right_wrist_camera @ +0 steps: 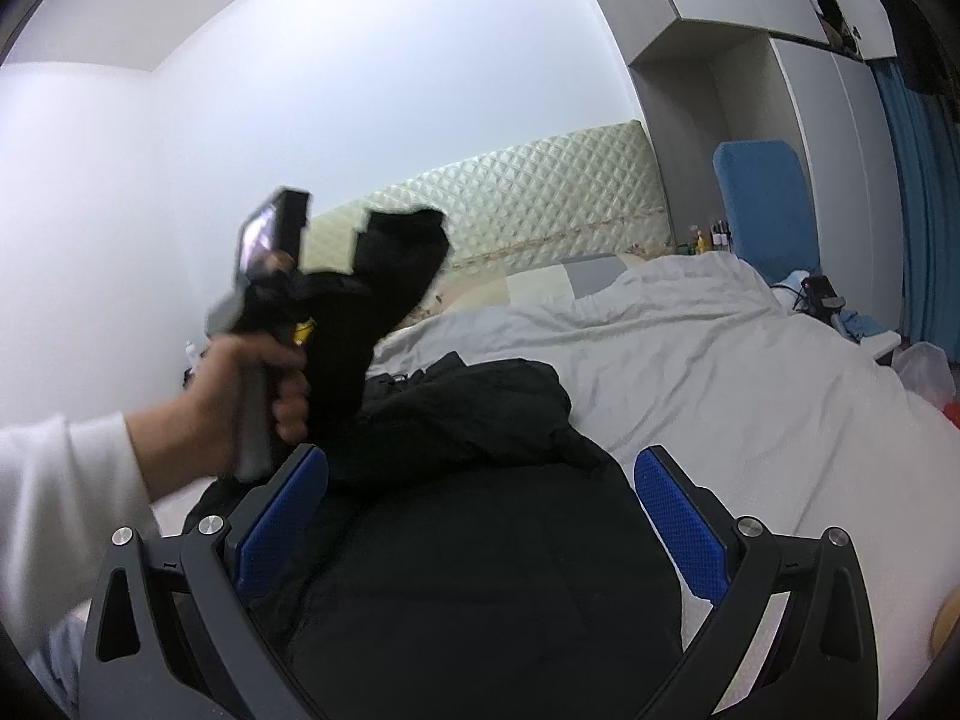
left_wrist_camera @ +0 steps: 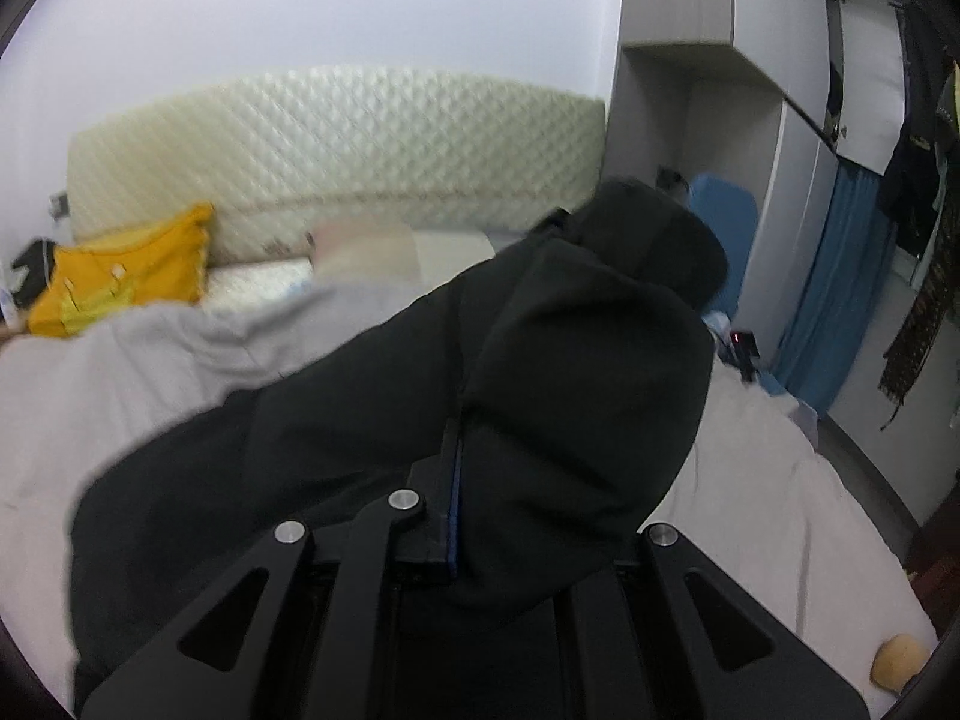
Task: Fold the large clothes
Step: 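Lift the sleeve with the left tool and fold it across the jacket body, then open the left tool to release the sleeve and withdraw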
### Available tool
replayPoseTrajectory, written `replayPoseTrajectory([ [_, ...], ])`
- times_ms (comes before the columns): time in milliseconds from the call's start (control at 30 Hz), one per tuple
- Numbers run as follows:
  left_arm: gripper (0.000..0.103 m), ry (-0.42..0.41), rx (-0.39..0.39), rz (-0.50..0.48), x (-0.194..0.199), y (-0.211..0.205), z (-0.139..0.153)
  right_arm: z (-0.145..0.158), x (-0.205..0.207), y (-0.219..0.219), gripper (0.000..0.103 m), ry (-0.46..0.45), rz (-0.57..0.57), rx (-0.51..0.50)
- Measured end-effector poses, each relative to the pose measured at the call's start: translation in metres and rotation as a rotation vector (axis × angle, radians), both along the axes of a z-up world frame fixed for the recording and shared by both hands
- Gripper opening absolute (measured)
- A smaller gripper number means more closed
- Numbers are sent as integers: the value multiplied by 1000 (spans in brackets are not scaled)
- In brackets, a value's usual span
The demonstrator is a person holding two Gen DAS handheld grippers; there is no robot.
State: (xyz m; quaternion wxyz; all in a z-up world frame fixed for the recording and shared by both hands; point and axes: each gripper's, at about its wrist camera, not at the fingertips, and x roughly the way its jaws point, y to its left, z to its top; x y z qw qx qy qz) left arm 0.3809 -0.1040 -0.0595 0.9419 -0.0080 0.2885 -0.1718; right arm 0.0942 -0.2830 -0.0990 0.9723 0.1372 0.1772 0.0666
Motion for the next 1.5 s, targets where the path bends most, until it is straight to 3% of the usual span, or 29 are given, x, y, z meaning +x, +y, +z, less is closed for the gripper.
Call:
replayPoseTrajectory([
  [167, 8, -23, 41, -27, -11, -30, -37, -6, 3, -4, 103, 9, -3, 23],
  [400, 8, 135, 79, -41, 10, -50, -106, -13, 10, -9, 103, 26, -11, 32],
  [500, 8, 153, 94, -58, 11, -55, -116, -17, 13, -8, 103, 40, -11, 31],
  [700, 21, 91, 73, -101, -8, -47, -103, -20, 17, -3, 103, 51, -13, 14],
  [767, 40, 113, 61, -115, -9, -42, -102, -20, 17, -2, 103, 49, -17, 3],
  [833, 80, 96, 69, -141, -19, -39, -97, -21, 18, 0, 103, 48, -18, -8],
  [900, 89, 22, 87, -134, -36, -32, -85, -21, 20, 2, 103, 46, -16, -20],
  [1200, 93, -56, -5, 16, -55, 58, -31, -4, 41, 22, 103, -28, 40, -52],
  [1400, 93, -79, -47, 140, -59, 137, 8, 20, 88, 46, 103, -34, 92, -85],
  [1500, 93, -73, -48, 177, -55, 162, 14, 31, 119, 56, 103, -44, 104, -92],
])
